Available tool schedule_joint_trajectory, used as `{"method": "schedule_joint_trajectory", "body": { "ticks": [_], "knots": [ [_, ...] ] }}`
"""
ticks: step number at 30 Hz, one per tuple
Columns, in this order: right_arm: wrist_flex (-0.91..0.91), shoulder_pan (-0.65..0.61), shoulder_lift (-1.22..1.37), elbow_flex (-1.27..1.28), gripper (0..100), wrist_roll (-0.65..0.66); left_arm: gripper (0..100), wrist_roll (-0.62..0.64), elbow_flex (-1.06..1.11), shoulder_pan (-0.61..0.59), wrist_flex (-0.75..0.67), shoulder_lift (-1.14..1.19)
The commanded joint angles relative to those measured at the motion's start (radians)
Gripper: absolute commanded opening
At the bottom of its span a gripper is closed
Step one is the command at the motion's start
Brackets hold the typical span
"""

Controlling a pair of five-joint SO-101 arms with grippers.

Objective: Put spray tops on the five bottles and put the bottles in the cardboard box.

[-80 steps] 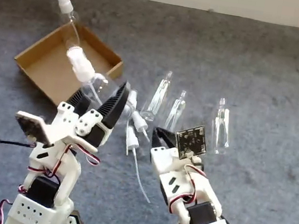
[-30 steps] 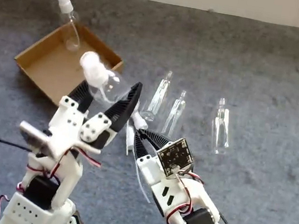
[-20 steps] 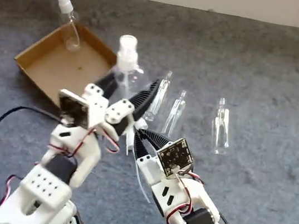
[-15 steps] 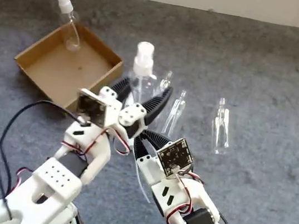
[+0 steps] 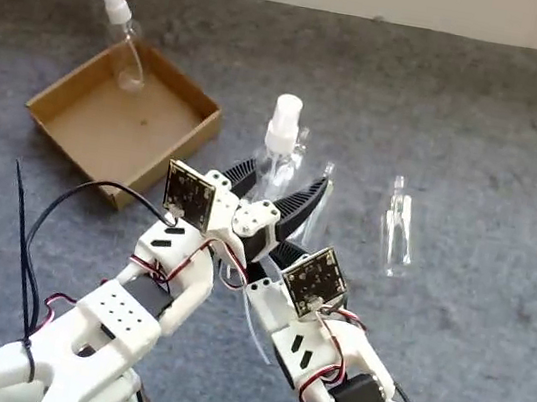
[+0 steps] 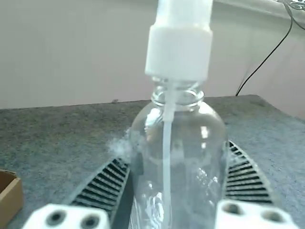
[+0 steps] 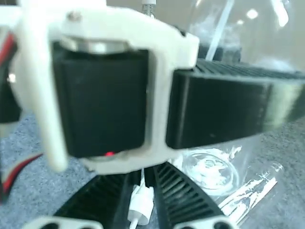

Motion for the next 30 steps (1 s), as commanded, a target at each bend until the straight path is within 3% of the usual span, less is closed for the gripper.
{"method": "schedule_joint_trajectory", "body": {
  "ticks": [1, 7, 12, 21, 30],
  "knots": [
    [0.005, -0.008, -0.016, 0.045, 0.5, -0.006, 14, 0.02, -0.028, 0.019, -0.026, -0.001],
    [0.005, -0.008, -0.016, 0.045, 0.5, -0.006, 14, 0.02, 0.039, 0.061, -0.003, -0.124],
    [0.002, -0.008, -0.016, 0.067, 0.5, -0.005, 14, 0.02, 0.044, 0.065, 0.272, -0.305],
    [0.001, -0.008, -0.016, 0.081, 0.5, -0.005, 14, 0.02, 0.054, 0.062, 0.572, -0.65],
    [0.001, -0.008, -0.016, 0.082, 0.5, -0.005, 14, 0.015, 0.07, -0.096, 0.592, -0.691]
  ]
}}
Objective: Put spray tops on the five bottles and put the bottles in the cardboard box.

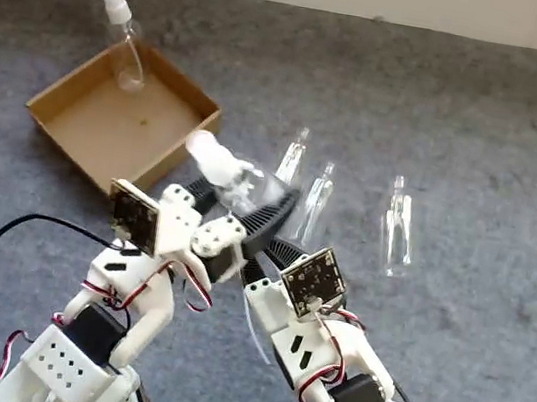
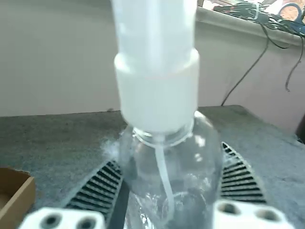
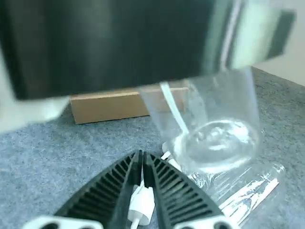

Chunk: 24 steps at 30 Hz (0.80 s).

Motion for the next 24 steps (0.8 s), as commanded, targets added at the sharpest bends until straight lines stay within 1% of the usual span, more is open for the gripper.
{"method": "schedule_joint_trajectory", "body": {
  "ticks": [1, 6, 9, 12, 19, 21, 24],
  "knots": [
    [0.001, -0.005, -0.015, 0.082, 0.5, -0.005, 14, 0.008, 0.004, -0.088, -0.002, -0.03],
    [0.002, -0.005, -0.015, 0.085, 0.5, -0.003, 14, -0.006, -0.031, -0.217, 0.002, -0.019],
    [0.002, -0.005, -0.013, 0.102, 0.5, -0.003, 14, -0.098, -0.065, -0.305, 0.002, -0.019],
    [0.002, -0.005, -0.013, 0.102, 0.5, -0.003, 14, -0.138, -0.085, -0.403, 0.002, -0.019],
    [0.004, -0.005, -0.013, 0.102, 0.5, -0.003, 14, -0.143, -0.102, -0.602, 0.0, -0.018],
    [0.005, -0.005, -0.013, 0.102, 0.5, -0.003, 14, -0.143, -0.136, -0.639, 0.002, -0.002],
    [0.005, -0.005, -0.013, 0.102, 0.5, -0.003, 14, -0.143, -0.22, -0.668, 0.002, 0.091]
  ]
}}
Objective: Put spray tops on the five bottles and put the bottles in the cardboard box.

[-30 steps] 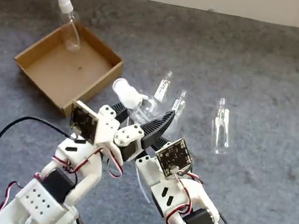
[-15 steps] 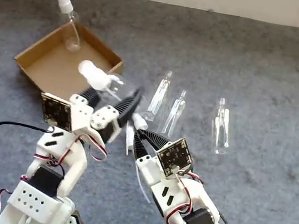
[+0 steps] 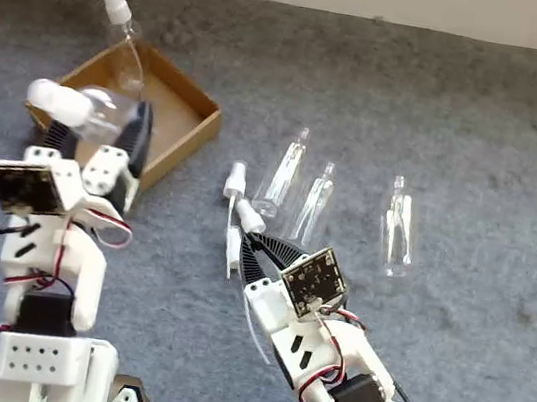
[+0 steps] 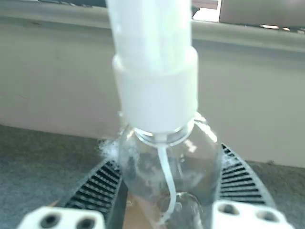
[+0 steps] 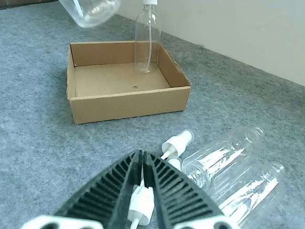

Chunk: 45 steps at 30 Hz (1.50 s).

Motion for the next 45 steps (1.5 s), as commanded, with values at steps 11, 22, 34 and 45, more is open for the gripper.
{"method": "schedule_joint_trajectory", "body": {
  "ticks": [11, 22, 34, 45],
  "knots": [
    [0.007, -0.005, -0.012, 0.102, 0.5, -0.003, 15, -0.012, -0.476, -0.159, -0.005, 0.708],
    [0.01, -0.005, -0.005, 0.102, 0.5, -0.003, 14, -0.132, -0.627, -0.223, -0.371, 1.225],
    [0.015, -0.005, -0.005, 0.102, 0.5, -0.003, 14, -0.267, -0.705, -0.223, -0.605, 1.514],
    [0.044, -0.005, -0.007, 0.102, 0.5, -0.003, 14, -0.267, -0.862, -0.248, -0.614, 1.741]
  ]
}}
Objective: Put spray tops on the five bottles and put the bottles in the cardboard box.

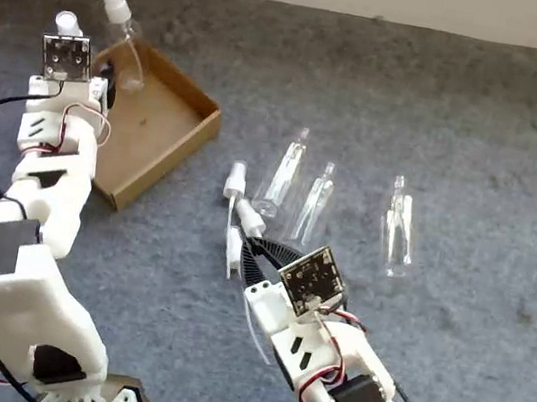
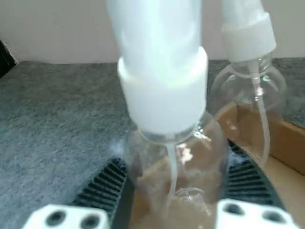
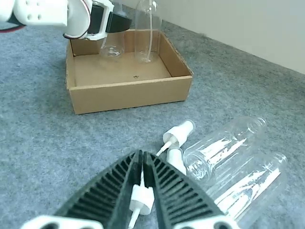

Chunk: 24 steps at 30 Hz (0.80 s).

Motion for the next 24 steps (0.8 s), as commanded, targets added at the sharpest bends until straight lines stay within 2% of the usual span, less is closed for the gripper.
{"method": "schedule_joint_trajectory", "body": {
  "ticks": [1, 21, 24],
  "knots": [
    [0.002, -0.007, -0.007, 0.102, 0.5, -0.003, 14, -0.005, -0.079, -0.035, -0.028, 0.018],
    [0.002, -0.007, -0.008, 0.102, 0.5, -0.003, 14, -0.005, -0.053, -0.047, -0.029, 0.096],
    [0.002, -0.007, -0.008, 0.102, 0.5, -0.003, 14, -0.005, -0.054, -0.048, -0.078, 0.128]
  ]
}}
